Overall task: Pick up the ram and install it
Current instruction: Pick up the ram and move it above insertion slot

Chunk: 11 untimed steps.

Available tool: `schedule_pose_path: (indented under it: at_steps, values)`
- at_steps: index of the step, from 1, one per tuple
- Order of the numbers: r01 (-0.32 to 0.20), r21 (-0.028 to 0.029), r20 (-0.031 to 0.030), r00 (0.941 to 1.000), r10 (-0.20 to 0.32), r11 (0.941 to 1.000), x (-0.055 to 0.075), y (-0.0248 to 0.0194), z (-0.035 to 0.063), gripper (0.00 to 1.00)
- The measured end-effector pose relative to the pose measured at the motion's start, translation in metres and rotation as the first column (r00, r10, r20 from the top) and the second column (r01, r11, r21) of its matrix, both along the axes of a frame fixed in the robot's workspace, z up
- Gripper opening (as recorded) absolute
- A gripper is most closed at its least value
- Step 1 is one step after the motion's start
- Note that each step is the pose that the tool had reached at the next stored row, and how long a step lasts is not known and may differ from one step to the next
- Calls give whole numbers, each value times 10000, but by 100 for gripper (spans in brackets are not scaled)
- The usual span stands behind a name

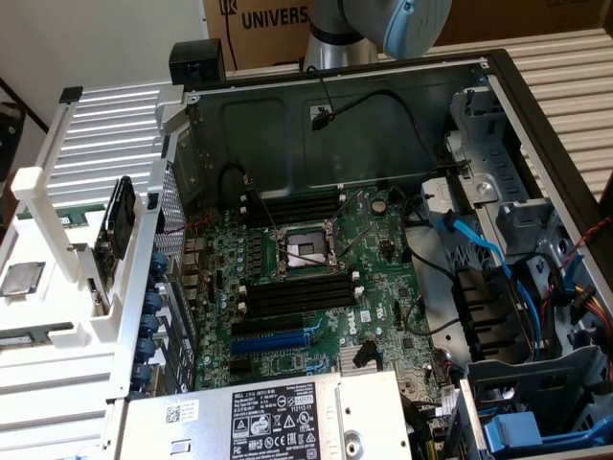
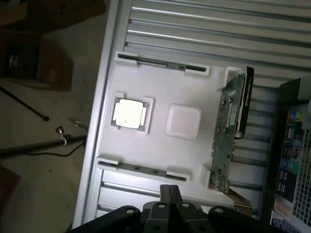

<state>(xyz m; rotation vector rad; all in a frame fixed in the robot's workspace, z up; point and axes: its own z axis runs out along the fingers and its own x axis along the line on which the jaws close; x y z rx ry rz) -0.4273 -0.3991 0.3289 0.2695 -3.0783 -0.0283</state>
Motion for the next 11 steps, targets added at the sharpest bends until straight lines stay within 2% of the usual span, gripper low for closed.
schedule_pose_path:
  at_steps: [3, 6, 11]
  values:
    - [-555, 0, -1, 9985, 555, 9985, 0, 0, 0, 10]
    - [-1097, -1, -1, 9940, 1097, 9940, 0, 0, -1, 10]
    - [-2002, 14, 2, 9797, 2002, 9797, 0, 0, -2, 10]
